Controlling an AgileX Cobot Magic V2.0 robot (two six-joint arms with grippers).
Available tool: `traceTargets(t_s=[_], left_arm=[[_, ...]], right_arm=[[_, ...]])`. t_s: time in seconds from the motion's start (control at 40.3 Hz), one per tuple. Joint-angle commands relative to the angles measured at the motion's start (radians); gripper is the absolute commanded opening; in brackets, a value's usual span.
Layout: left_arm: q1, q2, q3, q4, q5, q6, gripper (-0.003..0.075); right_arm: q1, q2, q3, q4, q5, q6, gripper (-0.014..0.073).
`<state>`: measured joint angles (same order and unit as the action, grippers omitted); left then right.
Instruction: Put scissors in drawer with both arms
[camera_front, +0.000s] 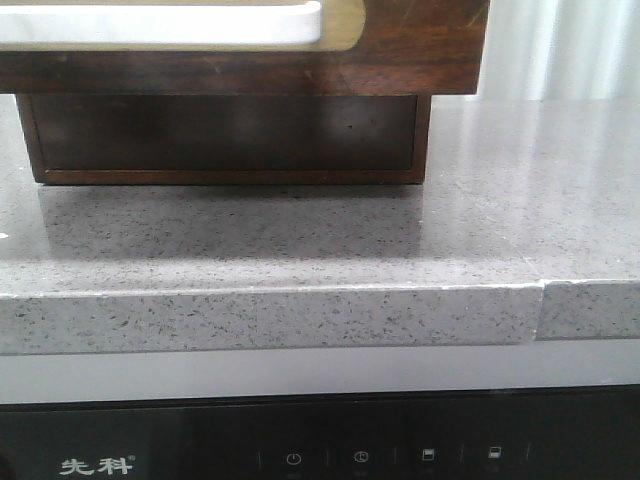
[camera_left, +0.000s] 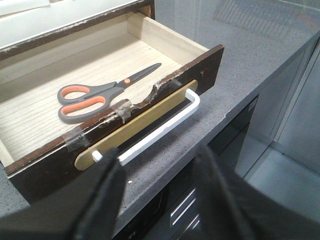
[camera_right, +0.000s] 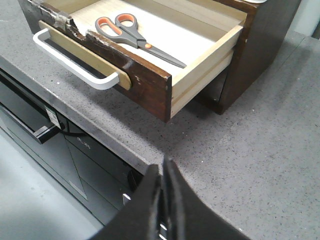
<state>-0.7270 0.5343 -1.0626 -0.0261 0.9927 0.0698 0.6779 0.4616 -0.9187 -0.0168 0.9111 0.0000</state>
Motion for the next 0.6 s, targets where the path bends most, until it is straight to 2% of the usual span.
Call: traceTargets(t_s=[0.0,0.174,0.57], left_arm=[[-0.007,0.016,-0.021,-0.006,-0.079,-0.011,0.0134],[-0.007,0.016,-0.021,-0.006,-0.079,-0.011,-0.0022],[-0.007,0.016,-0.021,-0.006,-0.080,-0.011,-0.0020]], right_arm=[[-0.007,0.007,-0.022,0.001,-0.081,0.000,-0.0065],[-0.007,0.007,-0.022,0.001,-0.087,0.000,-0.0066],[-0.007,0.007,-0.021,-0.009,-0.085,0.000,-0.0066]])
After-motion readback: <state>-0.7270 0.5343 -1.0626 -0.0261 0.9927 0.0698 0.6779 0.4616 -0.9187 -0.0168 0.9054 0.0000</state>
